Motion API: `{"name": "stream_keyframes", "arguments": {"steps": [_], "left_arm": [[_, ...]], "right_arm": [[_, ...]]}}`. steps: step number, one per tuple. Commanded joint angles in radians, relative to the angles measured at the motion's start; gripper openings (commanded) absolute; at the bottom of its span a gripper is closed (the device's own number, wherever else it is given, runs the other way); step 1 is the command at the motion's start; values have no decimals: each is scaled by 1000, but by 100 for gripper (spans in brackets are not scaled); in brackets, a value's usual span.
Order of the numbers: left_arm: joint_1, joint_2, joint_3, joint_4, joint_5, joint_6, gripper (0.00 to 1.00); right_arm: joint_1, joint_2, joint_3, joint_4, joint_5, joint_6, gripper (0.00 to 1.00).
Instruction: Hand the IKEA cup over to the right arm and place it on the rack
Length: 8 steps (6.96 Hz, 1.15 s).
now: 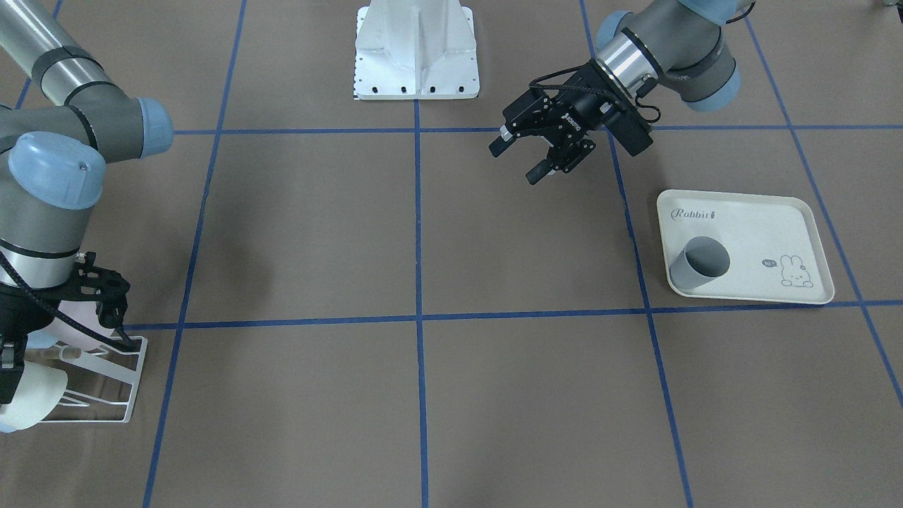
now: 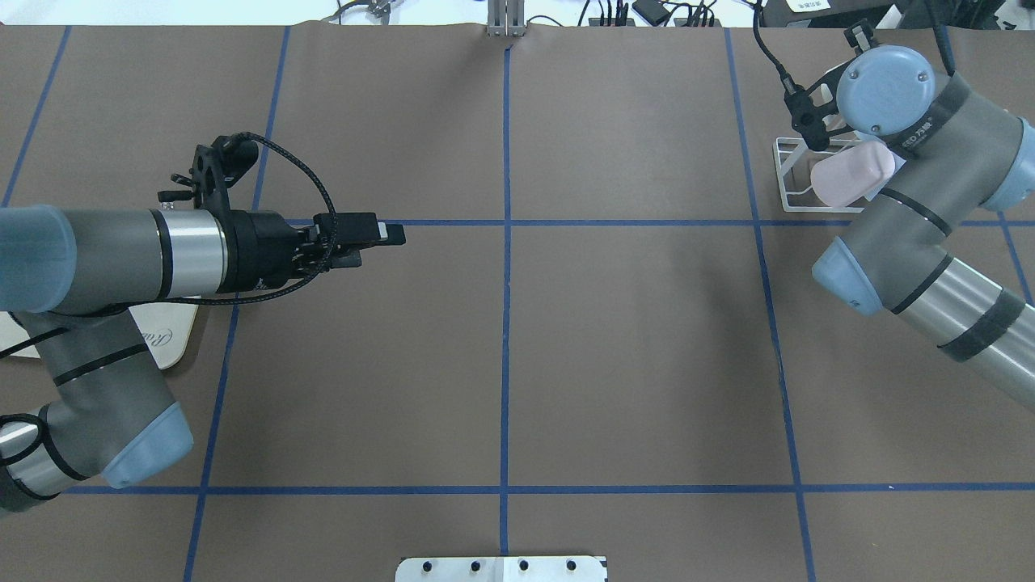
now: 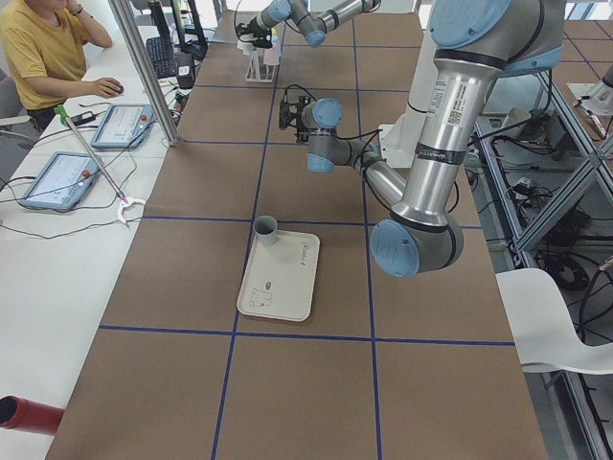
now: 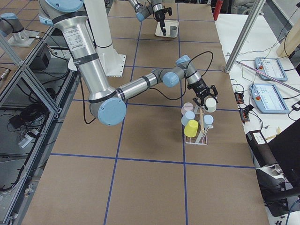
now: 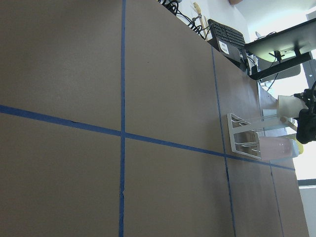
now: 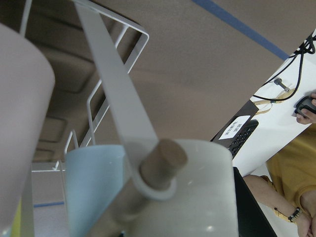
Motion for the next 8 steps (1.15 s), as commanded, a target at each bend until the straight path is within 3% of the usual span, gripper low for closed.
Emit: {"name": "stream_keyframes", "arguments": {"steps": [1, 2, 3, 6, 8], "left_arm": [[0, 0, -1, 0, 2, 0, 100], [0, 0, -1, 0, 2, -2, 100], [0, 0, -1, 0, 2, -2, 100], [2, 0, -1, 0, 2, -2, 100], [2, 0, -1, 0, 2, -2, 100]], "right_arm": [[-13, 2, -1, 1, -7, 0, 63], [-13, 0, -1, 0, -13, -1, 84], [-11, 0, -1, 1, -15, -1, 98], [-7, 29, 14, 0, -12, 3, 99], [-4, 115, 12, -11, 52, 162, 98]]}}
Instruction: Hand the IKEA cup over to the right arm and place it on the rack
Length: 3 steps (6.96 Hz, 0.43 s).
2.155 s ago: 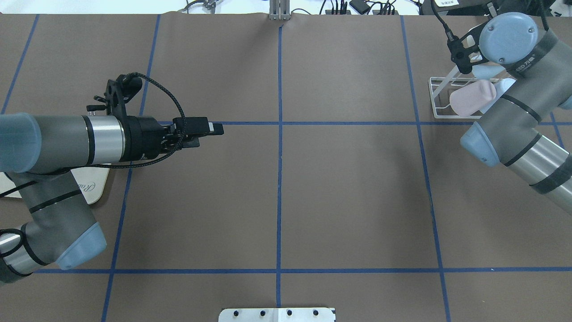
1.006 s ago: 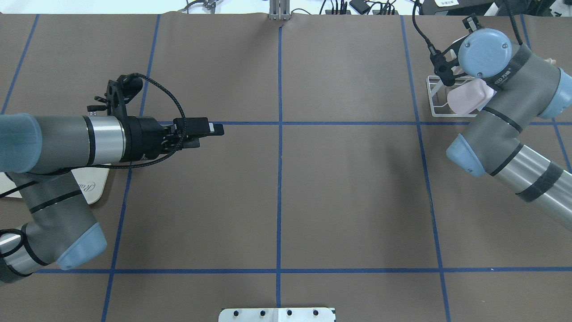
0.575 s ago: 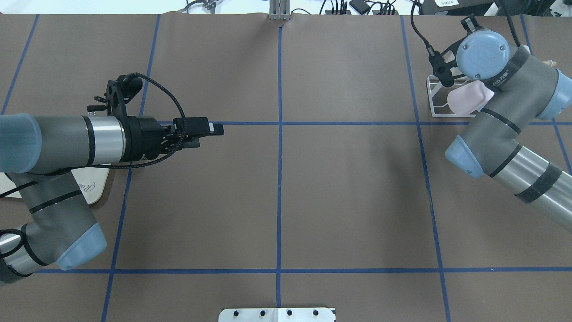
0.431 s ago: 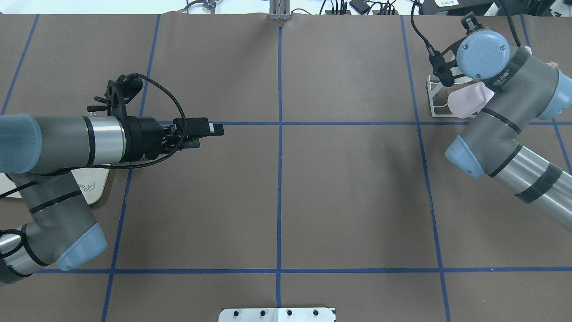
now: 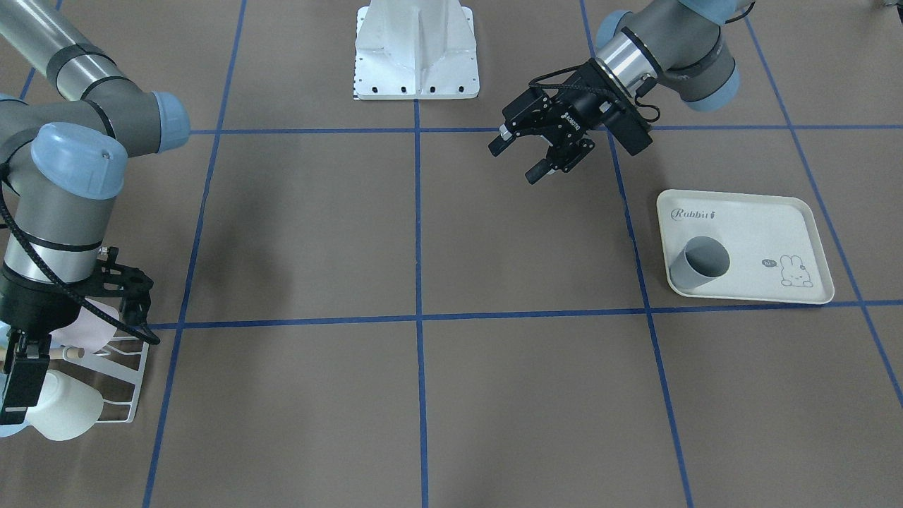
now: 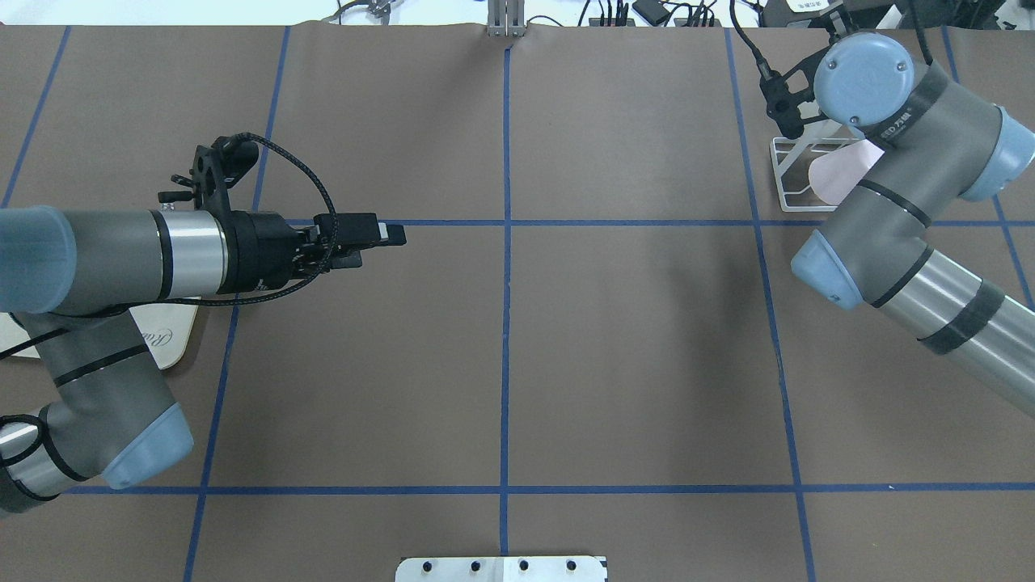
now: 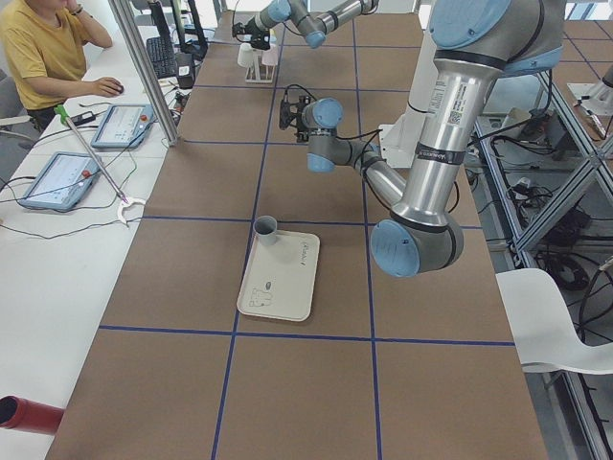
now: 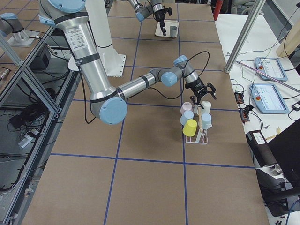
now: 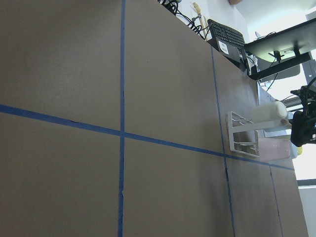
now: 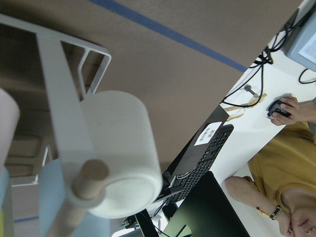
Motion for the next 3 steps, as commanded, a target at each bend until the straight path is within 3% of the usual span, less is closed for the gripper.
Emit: {"name": "stream_keyframes", "arguments": {"steps": [1, 2, 3], "left_arm": [[2, 0, 2, 0, 0, 2, 100], [0, 2, 3, 0, -2, 2, 100], [0, 0, 2, 0, -2, 2, 100]], "right_arm": [[20, 84, 1, -4, 92, 91, 98], [37, 107, 18, -4, 155, 169, 98], [32, 123, 45, -4, 192, 382, 98]]}}
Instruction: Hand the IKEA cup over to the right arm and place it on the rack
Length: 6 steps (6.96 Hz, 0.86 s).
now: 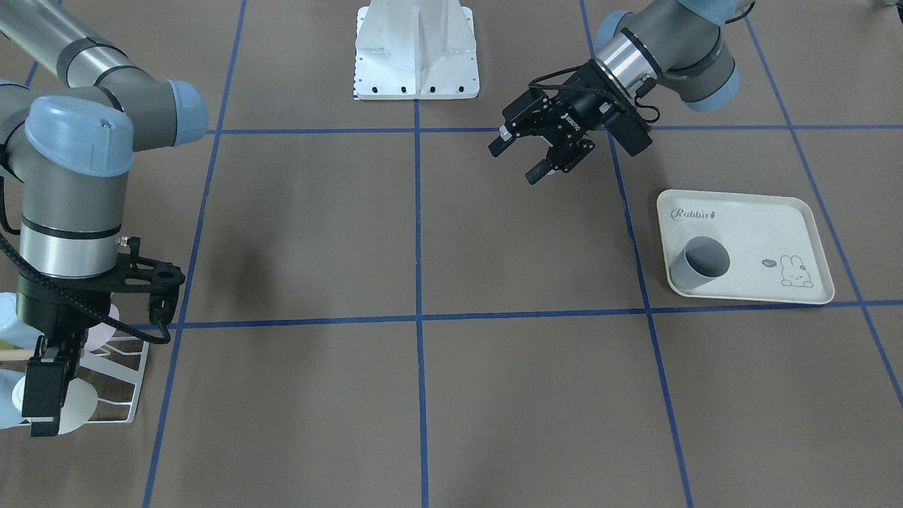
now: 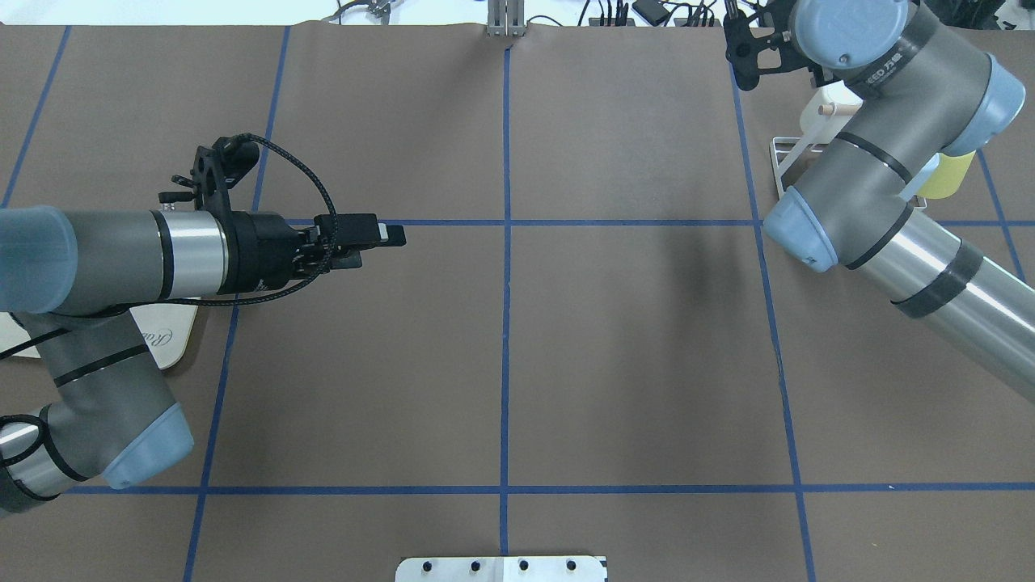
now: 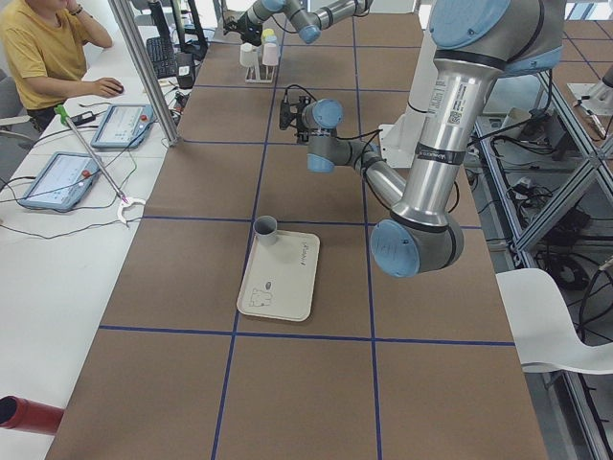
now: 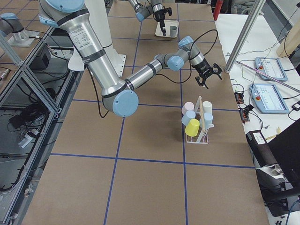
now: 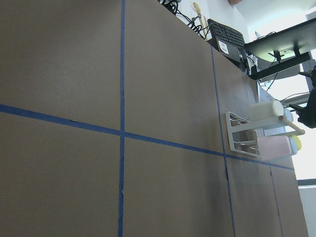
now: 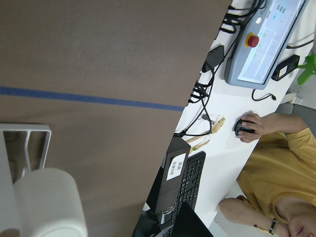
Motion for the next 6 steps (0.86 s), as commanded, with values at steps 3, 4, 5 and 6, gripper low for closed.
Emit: {"name": "stream_keyframes", "arguments": {"steps": [3, 4, 5, 6], "left_arm": [[-19, 88, -14, 6, -10, 139, 100], [-57, 187, -38, 6, -13, 272, 100], [-115, 260, -45, 6, -37, 395, 100], [-199, 315, -39, 8, -80, 517, 100]], "right_arm": [[-163, 26, 154, 24, 63, 956, 99], [-220, 30, 197, 36, 58, 1173, 99], [-275, 74, 213, 37, 54, 1347, 99], [-321, 117, 204, 37, 52, 1519, 99]]}}
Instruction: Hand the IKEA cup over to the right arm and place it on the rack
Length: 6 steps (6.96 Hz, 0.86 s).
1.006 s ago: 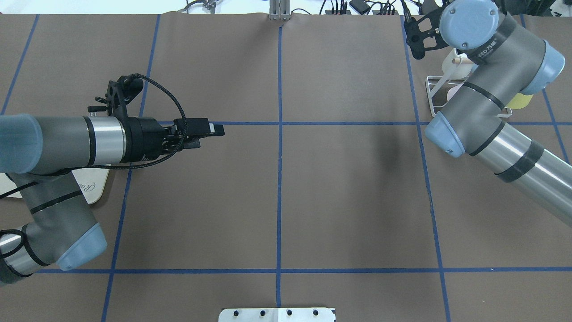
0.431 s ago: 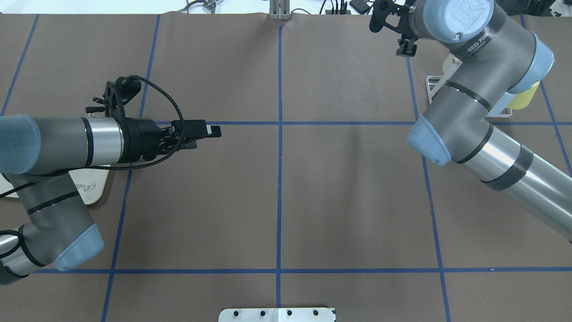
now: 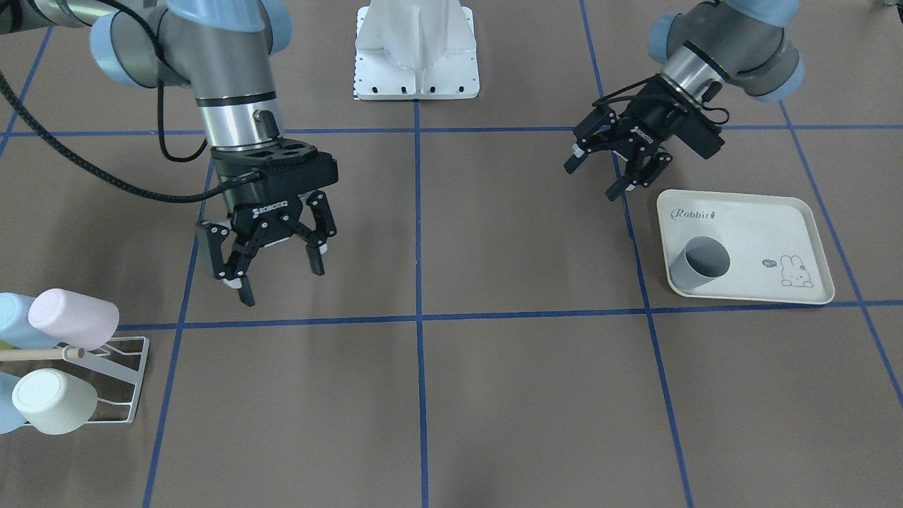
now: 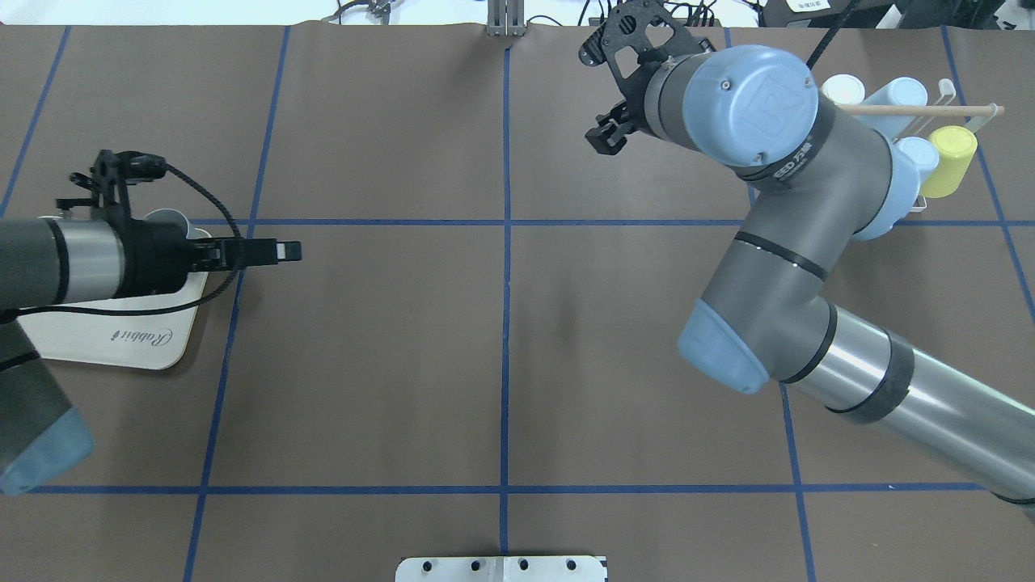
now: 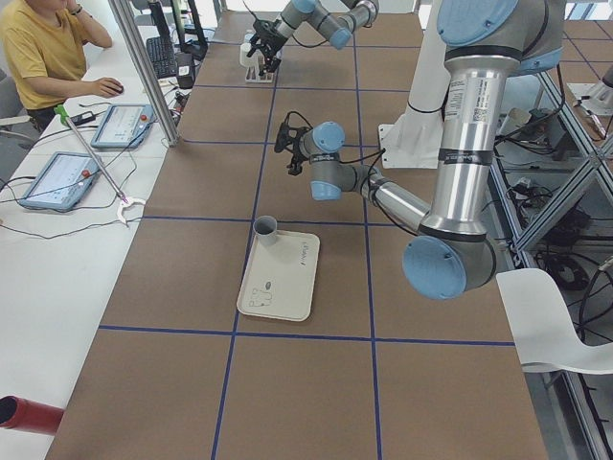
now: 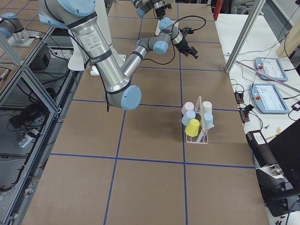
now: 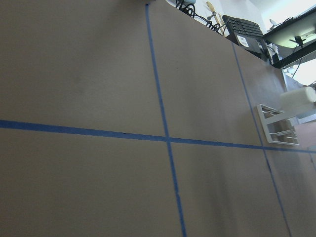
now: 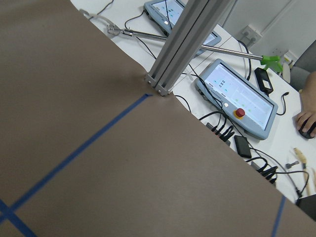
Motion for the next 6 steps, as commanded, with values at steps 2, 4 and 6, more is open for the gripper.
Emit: {"name": "stream_keyframes", "arguments": {"steps": [2, 4, 6], "left_arm": [[-218, 109, 91, 4, -60, 323, 100], [-234, 79, 219, -9, -51, 350, 100], [-231, 50, 280, -14, 37, 340, 100]], "right_arm": [[-104, 48, 5, 3, -1, 232, 99], [-122, 48, 5, 3, -3, 233, 99], [-131, 42, 8, 3, -3, 232, 99]]}}
